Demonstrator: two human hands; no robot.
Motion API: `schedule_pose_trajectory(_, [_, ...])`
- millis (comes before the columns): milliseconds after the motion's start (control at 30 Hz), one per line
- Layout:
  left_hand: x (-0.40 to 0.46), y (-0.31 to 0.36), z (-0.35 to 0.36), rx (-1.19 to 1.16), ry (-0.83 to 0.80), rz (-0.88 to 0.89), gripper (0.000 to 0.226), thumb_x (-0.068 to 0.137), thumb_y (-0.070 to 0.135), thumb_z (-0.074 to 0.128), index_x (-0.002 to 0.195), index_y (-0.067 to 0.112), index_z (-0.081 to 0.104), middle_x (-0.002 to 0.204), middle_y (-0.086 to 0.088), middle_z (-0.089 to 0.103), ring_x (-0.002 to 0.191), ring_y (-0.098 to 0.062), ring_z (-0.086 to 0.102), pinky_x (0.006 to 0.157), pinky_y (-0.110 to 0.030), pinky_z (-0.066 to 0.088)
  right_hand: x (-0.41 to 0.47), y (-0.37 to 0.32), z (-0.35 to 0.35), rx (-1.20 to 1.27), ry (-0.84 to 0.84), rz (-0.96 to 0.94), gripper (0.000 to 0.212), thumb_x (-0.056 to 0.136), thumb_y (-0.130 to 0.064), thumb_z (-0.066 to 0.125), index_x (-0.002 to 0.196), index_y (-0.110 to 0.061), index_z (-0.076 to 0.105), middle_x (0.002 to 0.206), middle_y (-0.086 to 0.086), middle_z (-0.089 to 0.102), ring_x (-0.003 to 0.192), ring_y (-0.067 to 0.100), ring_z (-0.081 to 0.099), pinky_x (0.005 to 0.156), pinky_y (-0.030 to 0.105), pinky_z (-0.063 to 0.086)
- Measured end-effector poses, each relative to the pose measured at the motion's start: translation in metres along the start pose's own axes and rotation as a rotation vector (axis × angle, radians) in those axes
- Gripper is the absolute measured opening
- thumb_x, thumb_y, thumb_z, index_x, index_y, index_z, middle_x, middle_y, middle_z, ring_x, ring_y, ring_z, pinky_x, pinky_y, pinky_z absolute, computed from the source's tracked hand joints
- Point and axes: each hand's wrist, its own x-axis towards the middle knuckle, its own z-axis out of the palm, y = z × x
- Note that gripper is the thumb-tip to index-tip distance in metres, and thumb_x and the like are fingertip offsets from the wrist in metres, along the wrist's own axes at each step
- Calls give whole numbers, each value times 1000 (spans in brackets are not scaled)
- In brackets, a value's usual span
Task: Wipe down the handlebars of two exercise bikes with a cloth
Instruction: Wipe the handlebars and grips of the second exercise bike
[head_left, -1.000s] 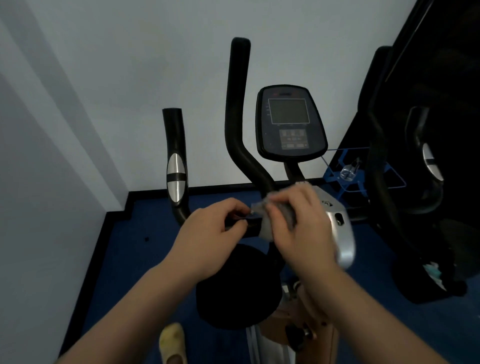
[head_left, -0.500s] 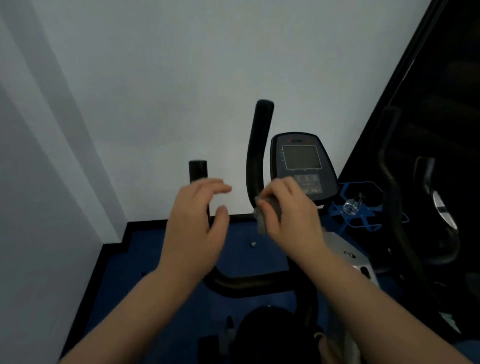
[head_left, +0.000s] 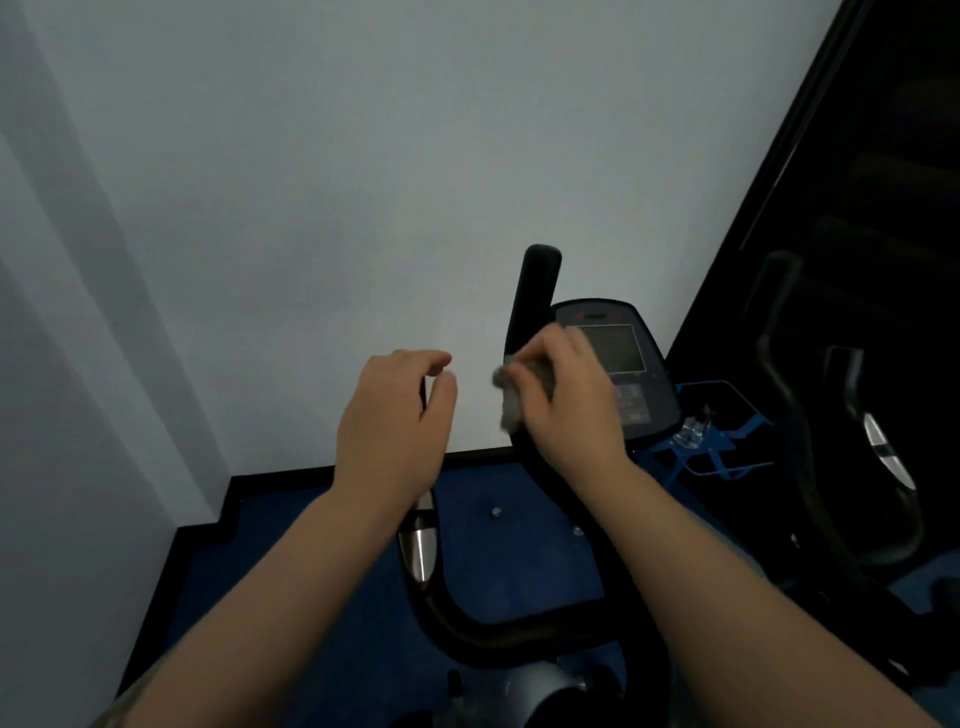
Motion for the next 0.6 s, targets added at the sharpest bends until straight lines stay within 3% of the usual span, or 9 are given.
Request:
schedule_pose_trajectory(67, [1, -3, -4, -6, -14, 24, 32, 94, 32, 42, 115, 23, 63, 105, 10, 62, 103, -3, 48, 81, -20, 34, 15, -1, -9, -3, 133, 23, 7, 88, -15, 61, 85, -10, 57, 93, 3, 55, 85, 13, 51, 74, 32, 45])
schedule_pose_trajectory(167, [0, -3, -5, -39, 11, 26, 29, 94, 30, 43, 112, 22, 66, 100, 13, 61, 100, -3, 49, 79, -19, 35, 46, -15, -32, 57, 410, -64, 2, 86, -14, 62, 87, -12, 60, 94, 4, 55, 83, -2, 47, 75, 12, 39])
schedule_pose_trajectory(233, [-1, -2, -3, -30, 30, 24, 28, 94, 28, 45, 110, 22, 67, 98, 13, 62, 99, -1, 48, 78, -19, 34, 70, -27, -43, 63, 335, -128, 7, 86, -17, 62, 92, -16, 64, 100, 1, 55, 92, -4, 49, 80, 7, 36])
schedule_pose_trajectory(333, [1, -3, -4, -39, 28, 19, 27, 94, 29, 45, 107, 24, 68, 97, 14, 64, 98, 0, 47, 75, -16, 34, 87, -29, -38, -167, -19, -133, 16, 88, -23, 61, 102, -21, 69, 107, 0, 58, 109, 16, 46, 80, 17, 34])
schedule_pose_trajectory(500, [3, -4, -7, -65, 8, -3, 28, 93, 32, 43, 105, 27, 68, 93, 23, 58, 97, 5, 45, 73, -6, 31, 64, -17, -40, 39, 162, -36, 18, 84, -16, 68, 101, -20, 72, 95, -2, 60, 91, 6, 56, 82, 9, 40])
schedule_pose_trajectory(600, [2, -3, -8, -58, 1, -3, 30, 93, 33, 42, 104, 27, 68, 94, 21, 58, 98, 4, 46, 73, -6, 30, 74, -11, -51, 159, 274, 117, 17, 83, -16, 69, 99, -17, 73, 94, 1, 69, 91, 11, 64, 87, 23, 51])
